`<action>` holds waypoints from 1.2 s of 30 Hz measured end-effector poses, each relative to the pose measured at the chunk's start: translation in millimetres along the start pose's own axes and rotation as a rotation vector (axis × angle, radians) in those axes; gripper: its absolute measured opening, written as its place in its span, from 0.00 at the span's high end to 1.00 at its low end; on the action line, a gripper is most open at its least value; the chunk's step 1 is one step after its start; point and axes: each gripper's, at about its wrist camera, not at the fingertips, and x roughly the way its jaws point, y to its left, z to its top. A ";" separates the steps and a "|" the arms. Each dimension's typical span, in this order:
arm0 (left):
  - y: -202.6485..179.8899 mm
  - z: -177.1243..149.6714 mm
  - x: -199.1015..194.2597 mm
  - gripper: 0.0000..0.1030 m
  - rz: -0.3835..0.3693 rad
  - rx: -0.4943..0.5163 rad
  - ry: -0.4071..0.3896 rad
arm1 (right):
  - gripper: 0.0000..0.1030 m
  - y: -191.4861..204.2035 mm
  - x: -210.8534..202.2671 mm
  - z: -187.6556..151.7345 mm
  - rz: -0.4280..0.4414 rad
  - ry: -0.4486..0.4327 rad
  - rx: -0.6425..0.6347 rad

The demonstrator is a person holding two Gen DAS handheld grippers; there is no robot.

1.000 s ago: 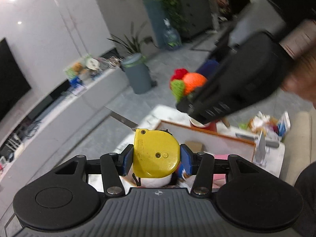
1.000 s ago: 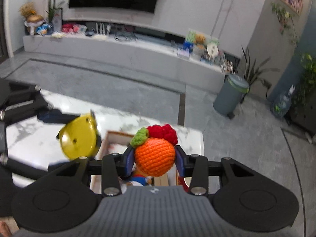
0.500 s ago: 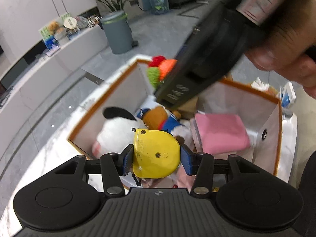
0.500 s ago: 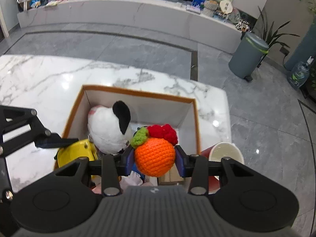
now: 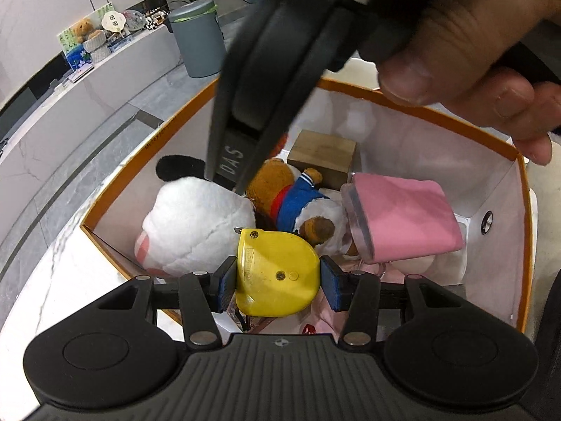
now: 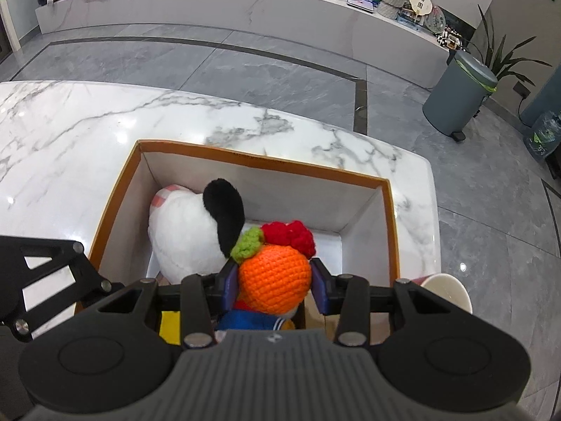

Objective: Organize objects
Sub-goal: 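Lower both tools into the box and open them to drop the items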

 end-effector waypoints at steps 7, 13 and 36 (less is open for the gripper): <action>-5.3 -5.3 4.5 0.45 0.000 0.014 0.007 | 0.57 -0.6 12.6 4.1 -0.024 0.004 -0.011; -11.5 -6.1 10.6 0.45 0.043 0.097 0.017 | 0.57 -1.4 27.9 3.5 -0.040 0.019 -0.014; -36.7 -5.7 20.3 0.45 0.036 0.087 0.048 | 0.57 5.0 65.1 3.3 -0.099 -0.010 -0.166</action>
